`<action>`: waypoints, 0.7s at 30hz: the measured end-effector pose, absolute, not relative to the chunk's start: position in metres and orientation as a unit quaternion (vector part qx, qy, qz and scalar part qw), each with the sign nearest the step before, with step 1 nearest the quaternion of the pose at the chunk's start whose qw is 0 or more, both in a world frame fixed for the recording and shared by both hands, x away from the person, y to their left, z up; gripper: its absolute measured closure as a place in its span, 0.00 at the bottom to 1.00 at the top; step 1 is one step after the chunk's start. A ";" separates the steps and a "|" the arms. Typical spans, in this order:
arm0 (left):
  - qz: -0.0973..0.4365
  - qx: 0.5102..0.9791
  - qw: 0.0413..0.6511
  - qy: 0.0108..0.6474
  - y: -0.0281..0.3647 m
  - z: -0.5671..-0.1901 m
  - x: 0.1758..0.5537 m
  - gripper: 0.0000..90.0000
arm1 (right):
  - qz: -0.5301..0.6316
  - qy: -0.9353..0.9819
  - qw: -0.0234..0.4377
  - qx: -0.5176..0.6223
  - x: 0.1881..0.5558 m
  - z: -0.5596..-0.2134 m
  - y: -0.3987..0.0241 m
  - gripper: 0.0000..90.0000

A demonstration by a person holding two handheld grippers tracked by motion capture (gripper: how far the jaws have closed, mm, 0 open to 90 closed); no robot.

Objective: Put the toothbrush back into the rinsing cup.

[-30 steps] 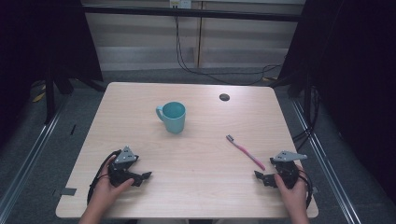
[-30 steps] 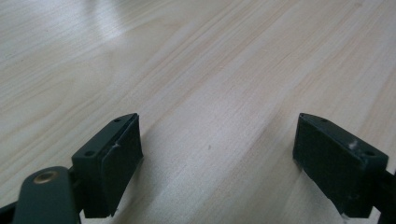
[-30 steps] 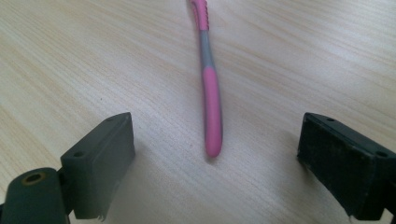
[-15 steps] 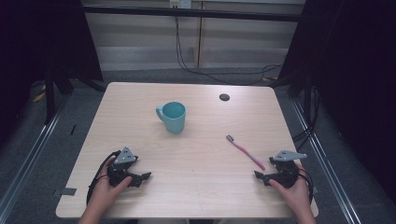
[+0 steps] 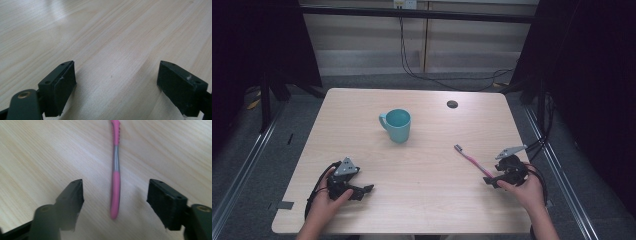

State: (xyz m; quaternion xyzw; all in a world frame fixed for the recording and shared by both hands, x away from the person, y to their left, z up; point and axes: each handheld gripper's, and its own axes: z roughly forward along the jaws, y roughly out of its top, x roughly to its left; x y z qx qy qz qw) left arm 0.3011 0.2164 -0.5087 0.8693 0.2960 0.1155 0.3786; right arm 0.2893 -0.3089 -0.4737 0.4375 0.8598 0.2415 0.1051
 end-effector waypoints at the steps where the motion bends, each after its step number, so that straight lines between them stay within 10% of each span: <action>1: 0.115 0.869 0.379 0.296 0.216 -0.509 0.301 0.17 | 0.242 0.860 0.105 0.438 0.289 -0.474 -0.309 0.36; 21: 0.115 0.869 0.378 0.296 0.216 -0.509 0.301 0.17 | 0.137 0.901 0.069 0.407 0.328 -0.468 -0.286 0.56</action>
